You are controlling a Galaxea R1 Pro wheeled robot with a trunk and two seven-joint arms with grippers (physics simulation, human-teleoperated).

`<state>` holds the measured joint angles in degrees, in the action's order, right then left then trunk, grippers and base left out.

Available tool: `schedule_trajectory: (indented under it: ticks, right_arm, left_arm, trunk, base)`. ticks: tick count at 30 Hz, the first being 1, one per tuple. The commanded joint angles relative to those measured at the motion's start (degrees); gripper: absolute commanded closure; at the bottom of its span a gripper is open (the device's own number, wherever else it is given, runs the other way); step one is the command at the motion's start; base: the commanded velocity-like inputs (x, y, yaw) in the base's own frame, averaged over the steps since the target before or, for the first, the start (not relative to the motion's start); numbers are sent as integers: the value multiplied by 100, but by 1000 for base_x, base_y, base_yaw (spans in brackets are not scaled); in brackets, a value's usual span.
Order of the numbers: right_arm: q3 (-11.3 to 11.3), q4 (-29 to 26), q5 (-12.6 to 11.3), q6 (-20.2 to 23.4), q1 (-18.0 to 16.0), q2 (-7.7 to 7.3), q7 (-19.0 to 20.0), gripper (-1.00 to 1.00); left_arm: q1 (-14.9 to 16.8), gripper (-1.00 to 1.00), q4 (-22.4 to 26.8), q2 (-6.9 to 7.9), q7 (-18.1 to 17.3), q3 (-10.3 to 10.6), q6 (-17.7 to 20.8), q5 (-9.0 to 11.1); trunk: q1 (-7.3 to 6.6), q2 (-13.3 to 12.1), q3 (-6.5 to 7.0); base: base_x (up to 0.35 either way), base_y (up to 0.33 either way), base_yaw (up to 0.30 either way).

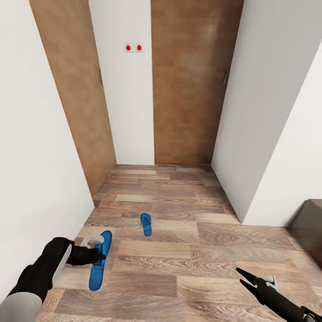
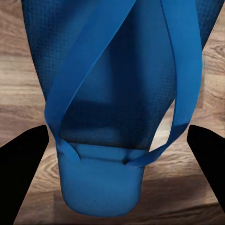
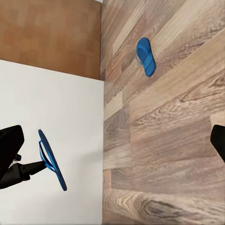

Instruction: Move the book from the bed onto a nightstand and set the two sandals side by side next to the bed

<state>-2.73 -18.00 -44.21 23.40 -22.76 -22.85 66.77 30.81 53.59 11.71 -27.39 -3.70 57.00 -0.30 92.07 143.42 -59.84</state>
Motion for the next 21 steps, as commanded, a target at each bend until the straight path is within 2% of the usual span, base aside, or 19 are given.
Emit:
schedule_trajectory:
  ticks: [1, 21]
  right_arm:
    - [-12, -1, -17, 59, -1, 0, 12, -100]
    - [-6, -6, -17, 59, -1, 0, 15, -100]
  left_arm:
    - [4, 100, 2, -2, -20, -7, 30, -5]
    - [4, 100, 2, -11, -20, 0, 31, -5]
  trunk:
    - [-1, 2, -5]
    - [-1, 2, -5]
  base:
    - [0, 0, 205]
    - [0, 0, 202]
